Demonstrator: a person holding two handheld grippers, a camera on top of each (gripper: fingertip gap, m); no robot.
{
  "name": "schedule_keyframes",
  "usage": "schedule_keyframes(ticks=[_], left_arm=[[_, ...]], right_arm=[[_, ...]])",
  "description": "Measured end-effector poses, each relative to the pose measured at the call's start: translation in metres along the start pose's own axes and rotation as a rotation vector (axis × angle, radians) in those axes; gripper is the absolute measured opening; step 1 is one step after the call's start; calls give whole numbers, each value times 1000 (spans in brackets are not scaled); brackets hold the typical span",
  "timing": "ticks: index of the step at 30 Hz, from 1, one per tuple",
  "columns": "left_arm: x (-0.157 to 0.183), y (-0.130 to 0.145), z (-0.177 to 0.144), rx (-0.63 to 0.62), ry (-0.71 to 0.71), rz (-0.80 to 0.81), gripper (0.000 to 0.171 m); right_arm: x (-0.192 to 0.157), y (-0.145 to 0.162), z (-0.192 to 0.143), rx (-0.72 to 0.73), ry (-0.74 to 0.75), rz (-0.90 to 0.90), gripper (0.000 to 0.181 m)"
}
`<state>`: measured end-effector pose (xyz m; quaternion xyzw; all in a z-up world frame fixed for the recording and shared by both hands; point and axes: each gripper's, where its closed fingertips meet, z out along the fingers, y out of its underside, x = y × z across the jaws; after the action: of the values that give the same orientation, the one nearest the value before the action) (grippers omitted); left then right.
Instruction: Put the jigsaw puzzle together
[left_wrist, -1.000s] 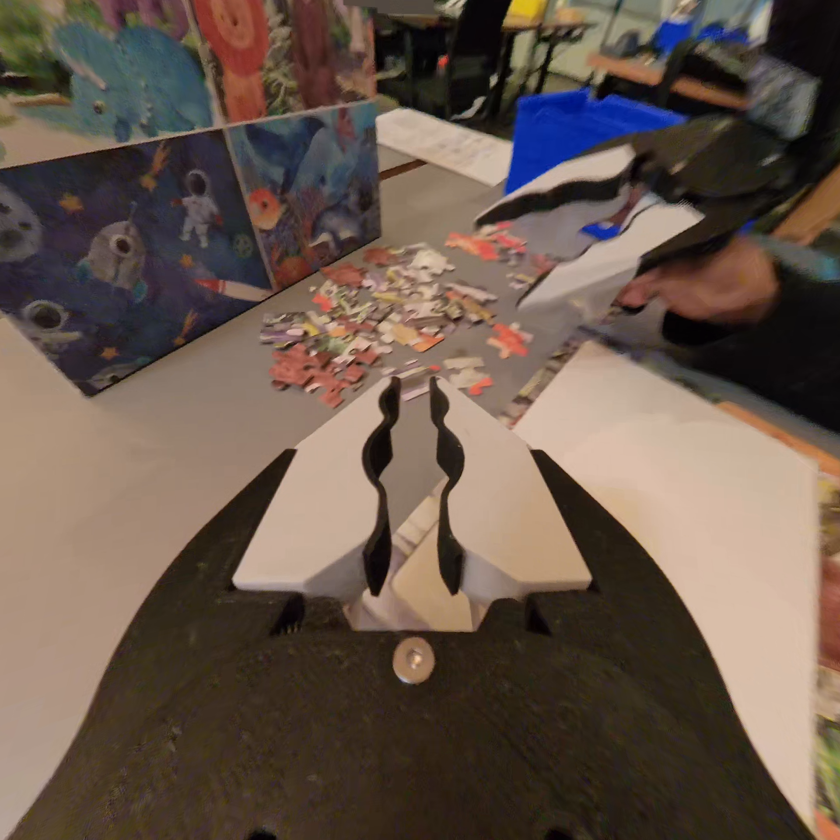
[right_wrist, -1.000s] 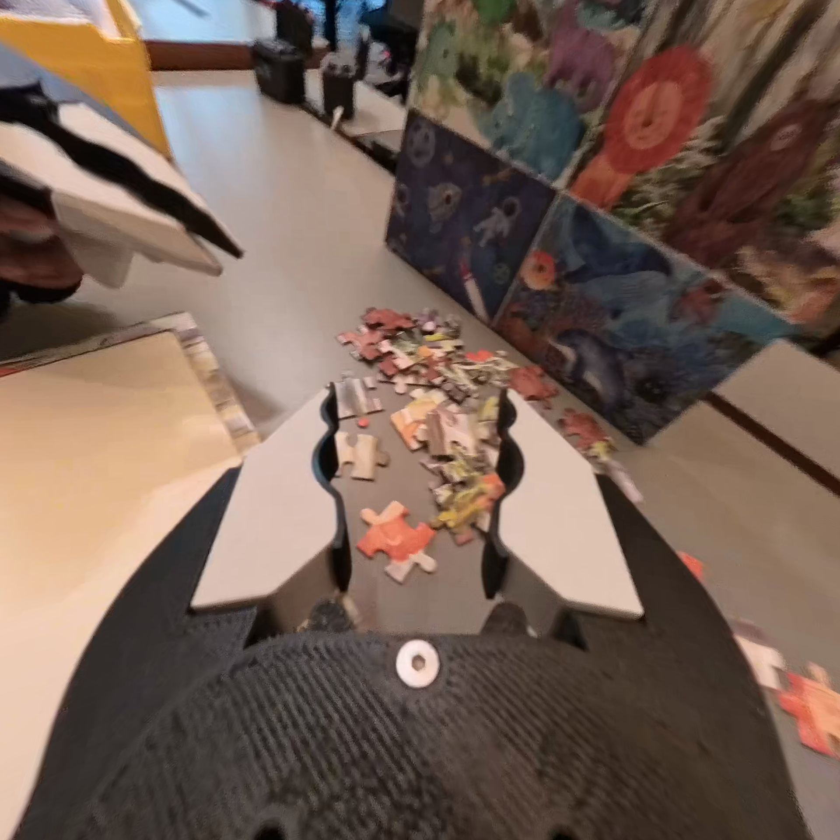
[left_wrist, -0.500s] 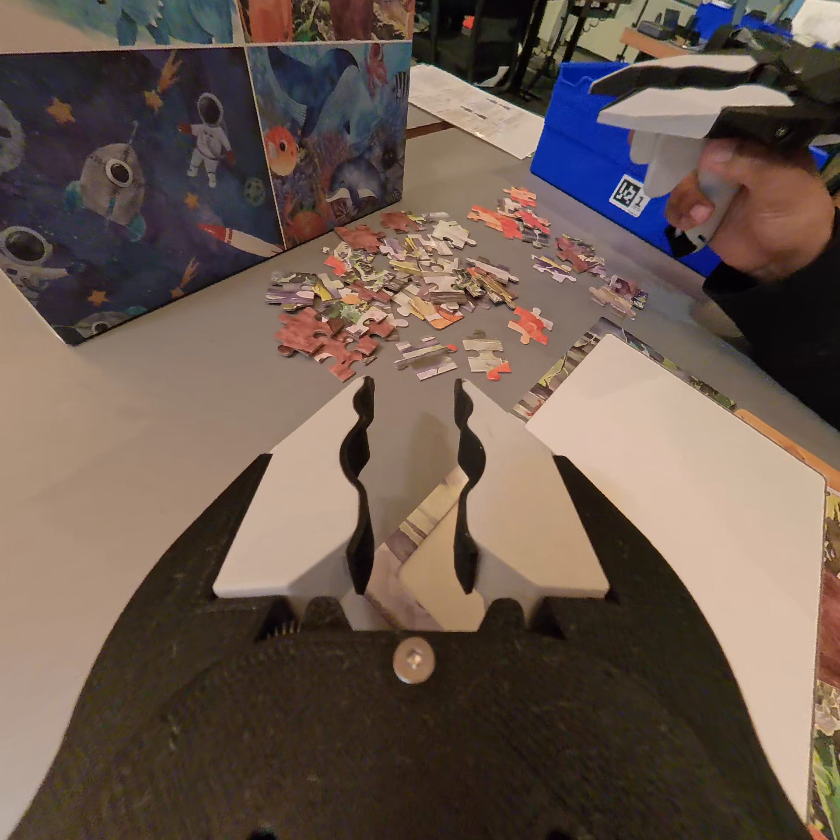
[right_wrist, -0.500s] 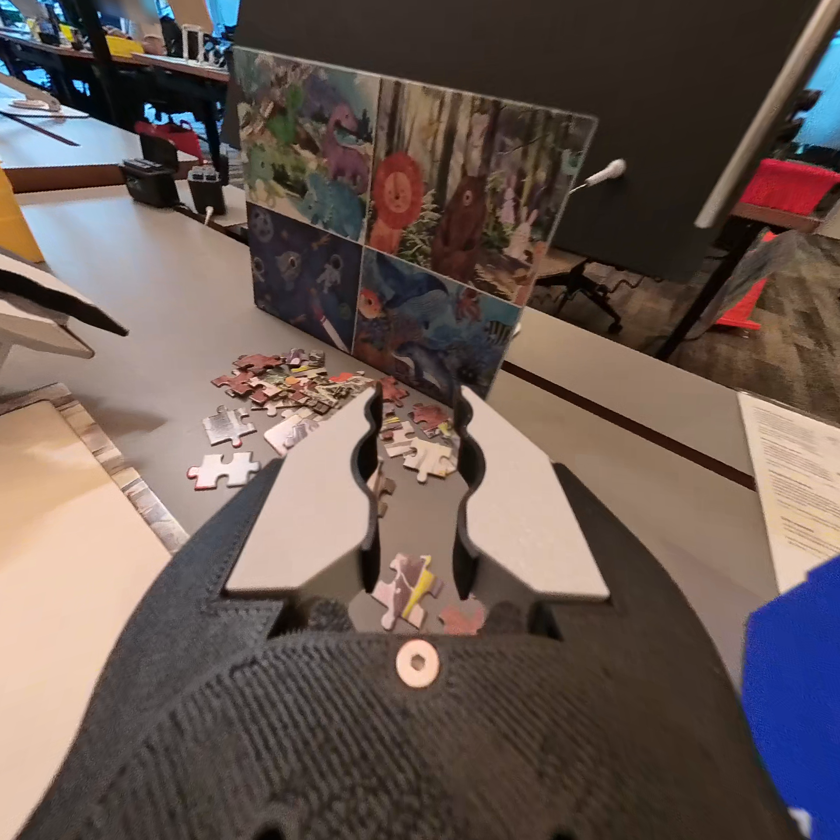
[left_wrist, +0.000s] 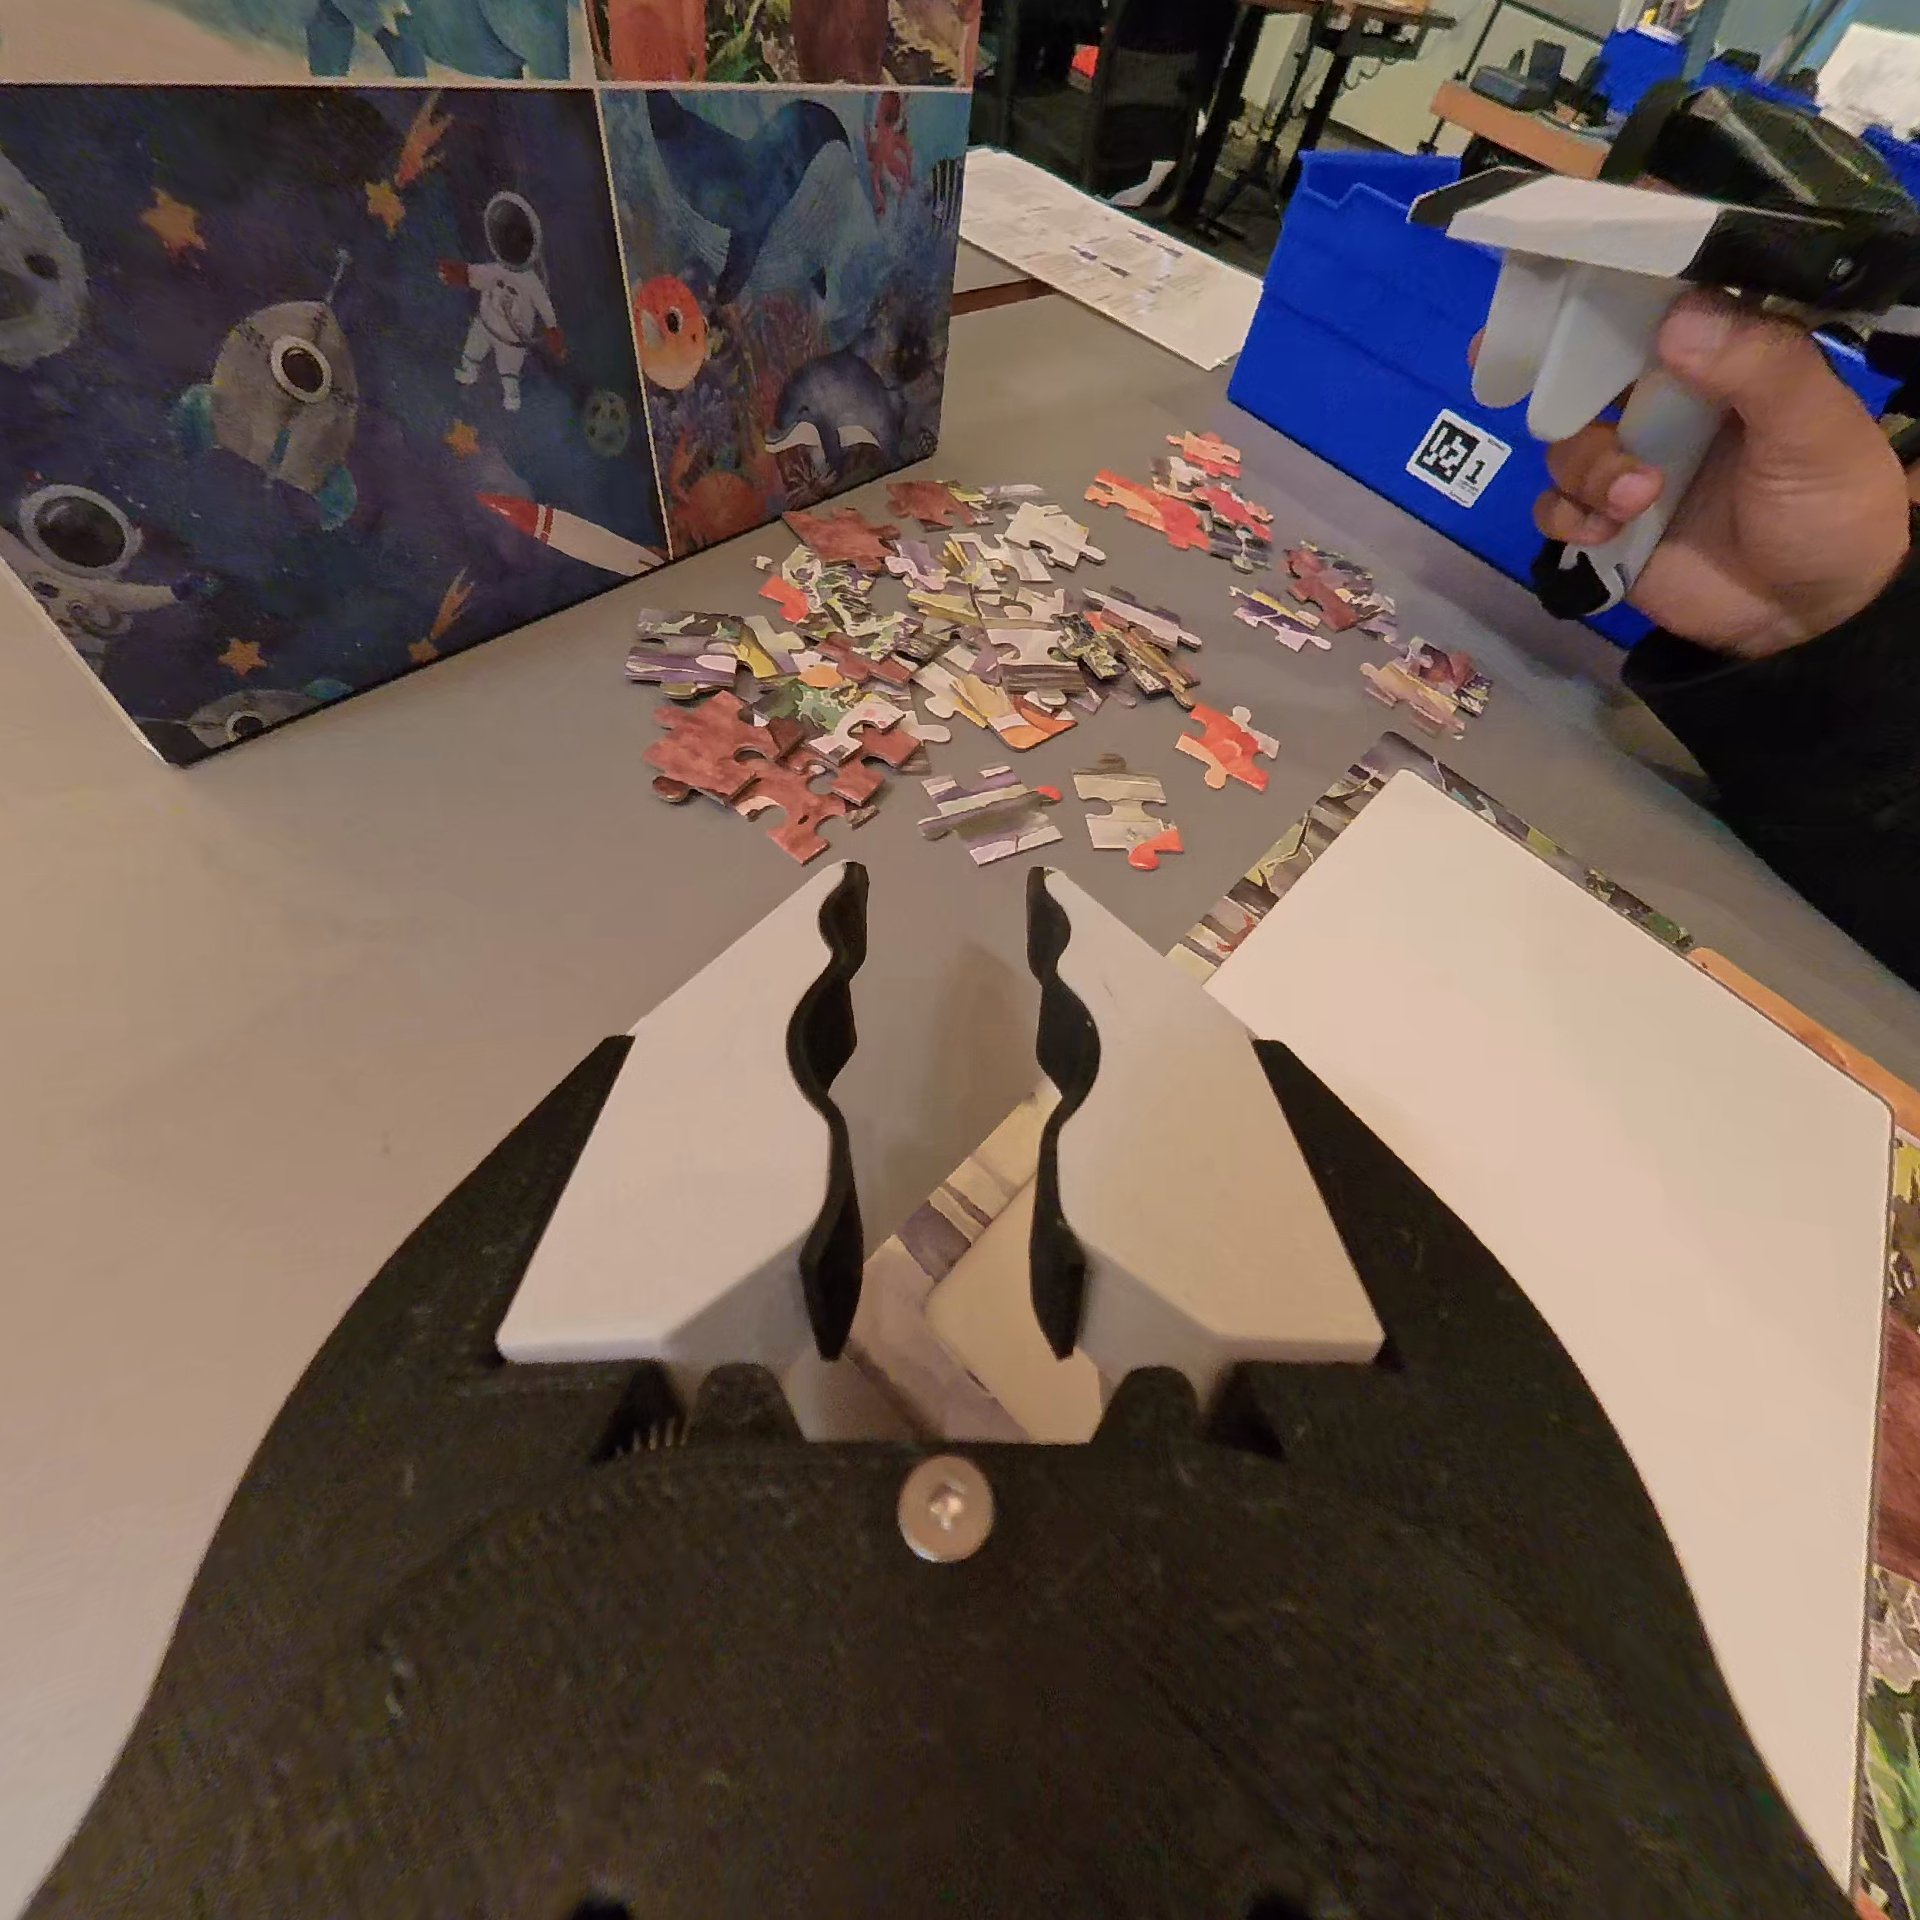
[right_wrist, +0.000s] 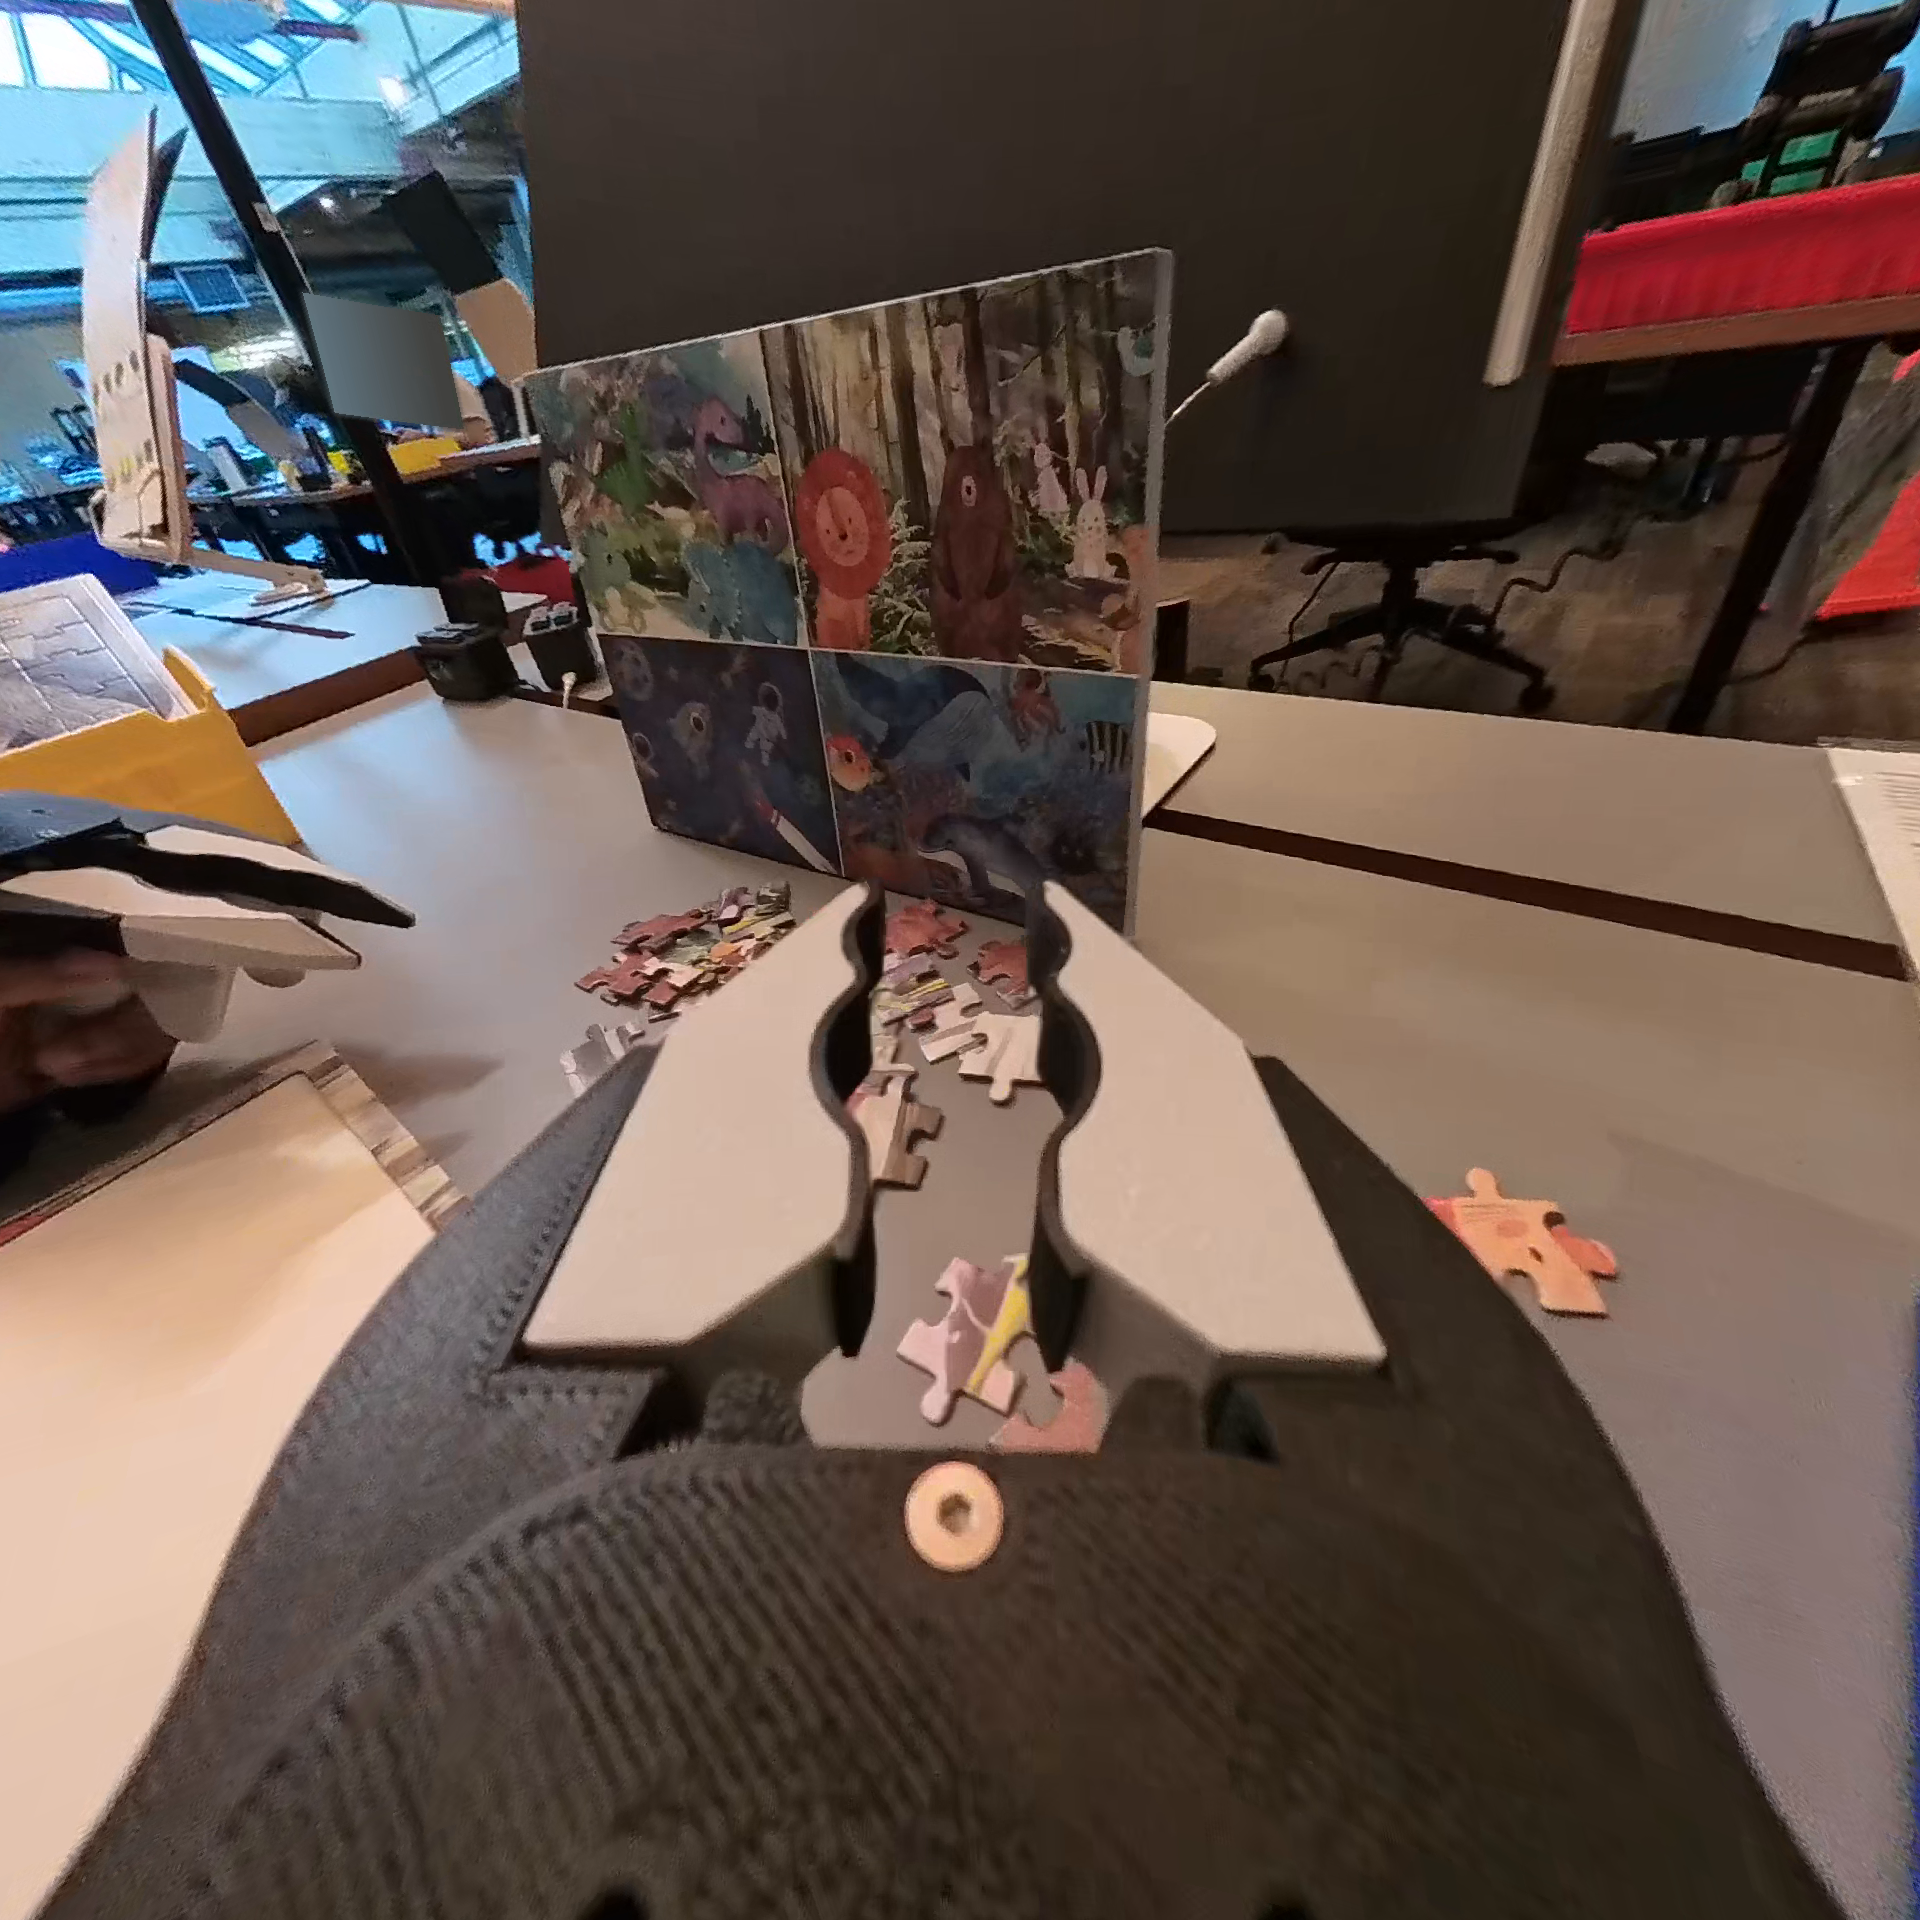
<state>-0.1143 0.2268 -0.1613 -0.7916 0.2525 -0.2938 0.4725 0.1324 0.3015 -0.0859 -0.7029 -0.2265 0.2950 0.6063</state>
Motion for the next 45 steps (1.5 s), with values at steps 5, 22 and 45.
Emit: schedule_keyframes(ticks=[5,22,45], left_arm=[[-1,0,0,-1,-5,5,29],[0,1,1,-11,-1,5,29],[1,5,4,-37,-4,20,29]], right_arm=[[15,-3,-7,0,72,-37,25],[34,17,-5,-86,141,-10,34],[78,114,56,-661,231,-55,24]])
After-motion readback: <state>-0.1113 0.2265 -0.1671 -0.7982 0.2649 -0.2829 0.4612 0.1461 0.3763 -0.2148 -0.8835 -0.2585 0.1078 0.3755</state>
